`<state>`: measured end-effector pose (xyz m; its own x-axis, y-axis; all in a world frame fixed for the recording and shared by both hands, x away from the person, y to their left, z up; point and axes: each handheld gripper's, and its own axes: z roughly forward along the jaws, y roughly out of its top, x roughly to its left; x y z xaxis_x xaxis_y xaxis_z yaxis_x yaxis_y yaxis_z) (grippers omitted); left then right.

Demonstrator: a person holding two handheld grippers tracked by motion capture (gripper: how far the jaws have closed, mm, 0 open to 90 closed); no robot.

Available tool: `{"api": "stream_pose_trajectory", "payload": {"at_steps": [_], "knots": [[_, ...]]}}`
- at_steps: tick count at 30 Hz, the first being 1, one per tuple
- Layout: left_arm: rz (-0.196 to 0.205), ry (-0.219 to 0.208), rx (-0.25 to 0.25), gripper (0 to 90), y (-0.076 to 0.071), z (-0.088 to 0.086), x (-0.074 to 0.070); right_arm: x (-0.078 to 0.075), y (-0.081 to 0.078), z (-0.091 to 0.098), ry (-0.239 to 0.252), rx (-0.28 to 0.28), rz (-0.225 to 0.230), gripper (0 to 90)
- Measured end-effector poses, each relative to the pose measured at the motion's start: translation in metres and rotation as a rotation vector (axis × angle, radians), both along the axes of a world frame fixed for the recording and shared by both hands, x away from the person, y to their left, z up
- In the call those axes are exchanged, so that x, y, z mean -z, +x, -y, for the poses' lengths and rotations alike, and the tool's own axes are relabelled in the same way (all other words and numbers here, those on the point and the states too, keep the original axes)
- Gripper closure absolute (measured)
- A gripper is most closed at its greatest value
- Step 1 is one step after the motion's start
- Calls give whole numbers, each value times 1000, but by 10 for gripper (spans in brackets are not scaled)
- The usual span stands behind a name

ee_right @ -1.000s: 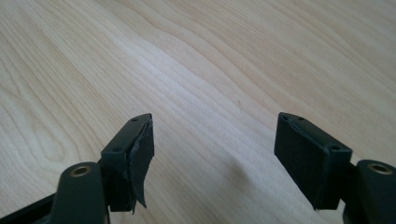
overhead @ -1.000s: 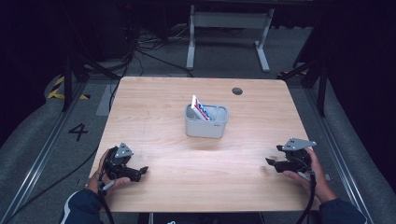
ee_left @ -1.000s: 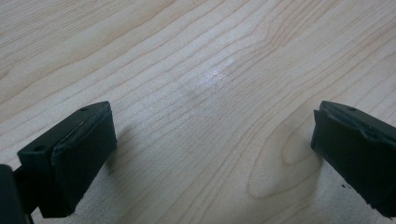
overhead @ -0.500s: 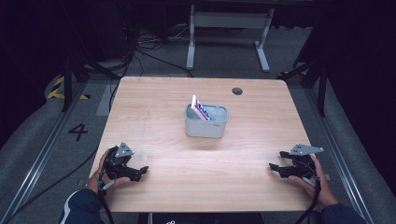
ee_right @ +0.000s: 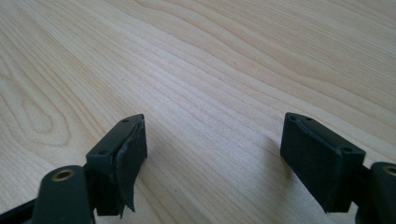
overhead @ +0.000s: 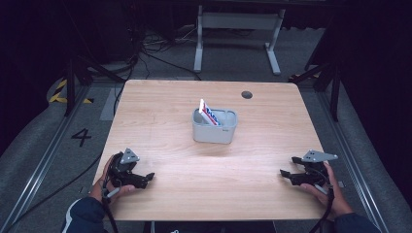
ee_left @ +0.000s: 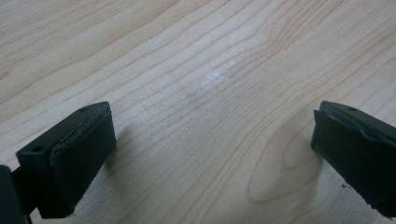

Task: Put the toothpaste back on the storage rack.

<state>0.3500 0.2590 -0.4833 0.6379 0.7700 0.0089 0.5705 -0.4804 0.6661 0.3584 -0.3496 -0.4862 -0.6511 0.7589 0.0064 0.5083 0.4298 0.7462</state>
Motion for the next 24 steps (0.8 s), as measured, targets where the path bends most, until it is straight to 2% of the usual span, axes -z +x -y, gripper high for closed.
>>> {"api": "stream_pose_trajectory", "payload": {"at_steps": [4,10,24], "knots": [[-11,-10,-8,2,0,1,0,0,0,0,2,2,-1,231],[-6,1,-4,2,1,1,0,0,0,0,1,2,-1,231],[-14,-3,-9,2,1,2,0,0,0,0,1,2,-1,231]]}}
